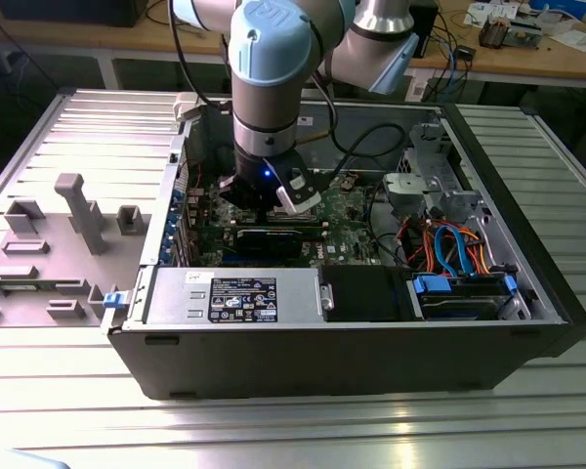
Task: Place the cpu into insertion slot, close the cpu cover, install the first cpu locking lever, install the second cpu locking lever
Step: 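Install the second cpu locking lever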
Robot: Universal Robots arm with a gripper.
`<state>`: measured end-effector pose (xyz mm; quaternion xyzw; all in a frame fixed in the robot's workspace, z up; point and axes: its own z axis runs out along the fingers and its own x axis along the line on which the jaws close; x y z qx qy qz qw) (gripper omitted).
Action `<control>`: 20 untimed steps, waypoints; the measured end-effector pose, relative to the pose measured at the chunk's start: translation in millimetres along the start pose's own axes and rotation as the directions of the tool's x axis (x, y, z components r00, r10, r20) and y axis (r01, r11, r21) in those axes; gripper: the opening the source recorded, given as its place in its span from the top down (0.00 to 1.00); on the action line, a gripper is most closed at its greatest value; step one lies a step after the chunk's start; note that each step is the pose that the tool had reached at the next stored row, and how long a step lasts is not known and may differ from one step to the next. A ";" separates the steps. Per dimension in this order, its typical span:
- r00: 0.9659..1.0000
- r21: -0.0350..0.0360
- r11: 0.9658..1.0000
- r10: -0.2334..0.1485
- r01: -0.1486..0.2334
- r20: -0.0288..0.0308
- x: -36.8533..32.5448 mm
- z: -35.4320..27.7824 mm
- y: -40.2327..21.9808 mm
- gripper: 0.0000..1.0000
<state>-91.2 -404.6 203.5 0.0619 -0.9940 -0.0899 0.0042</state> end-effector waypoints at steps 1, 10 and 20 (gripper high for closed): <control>1.000 -0.002 1.000 0.000 0.000 0.000 0.0 0.2 0.0 0.89; 1.000 -0.018 1.000 -0.001 0.001 0.002 2.0 3.6 -0.3 0.89; 1.000 -0.020 1.000 -0.001 0.001 0.002 2.5 -4.2 1.5 0.89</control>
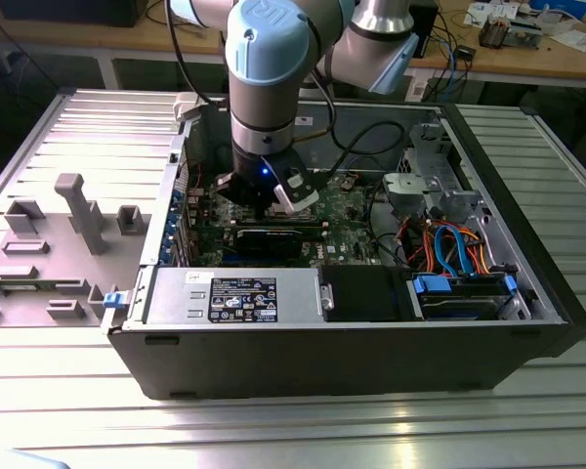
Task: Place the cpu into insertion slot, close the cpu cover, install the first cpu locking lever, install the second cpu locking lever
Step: 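Install the second cpu locking lever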
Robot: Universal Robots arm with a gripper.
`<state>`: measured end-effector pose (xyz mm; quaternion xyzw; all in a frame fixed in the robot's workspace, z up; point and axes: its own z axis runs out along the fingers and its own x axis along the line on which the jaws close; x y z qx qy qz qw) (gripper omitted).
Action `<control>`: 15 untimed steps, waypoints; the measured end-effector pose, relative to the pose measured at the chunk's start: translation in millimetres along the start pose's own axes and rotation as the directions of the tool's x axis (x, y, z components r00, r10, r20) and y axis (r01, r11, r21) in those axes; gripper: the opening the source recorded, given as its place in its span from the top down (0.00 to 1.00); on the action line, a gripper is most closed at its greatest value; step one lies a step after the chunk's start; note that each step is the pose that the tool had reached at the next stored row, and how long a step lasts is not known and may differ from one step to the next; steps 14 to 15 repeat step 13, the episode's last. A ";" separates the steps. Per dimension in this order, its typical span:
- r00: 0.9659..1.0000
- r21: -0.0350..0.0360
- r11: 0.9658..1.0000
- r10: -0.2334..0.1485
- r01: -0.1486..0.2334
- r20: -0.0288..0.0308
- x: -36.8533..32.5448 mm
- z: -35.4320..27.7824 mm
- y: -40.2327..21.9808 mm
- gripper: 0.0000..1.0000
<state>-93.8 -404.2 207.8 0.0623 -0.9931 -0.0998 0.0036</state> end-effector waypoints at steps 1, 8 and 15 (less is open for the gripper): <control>1.000 0.000 1.000 0.000 0.000 0.000 0.0 -2.4 0.4 0.89; 1.000 0.000 1.000 0.000 0.000 0.000 -0.1 -13.5 2.7 0.89; 1.000 0.000 1.000 0.000 0.000 0.000 -0.1 -14.2 2.8 0.89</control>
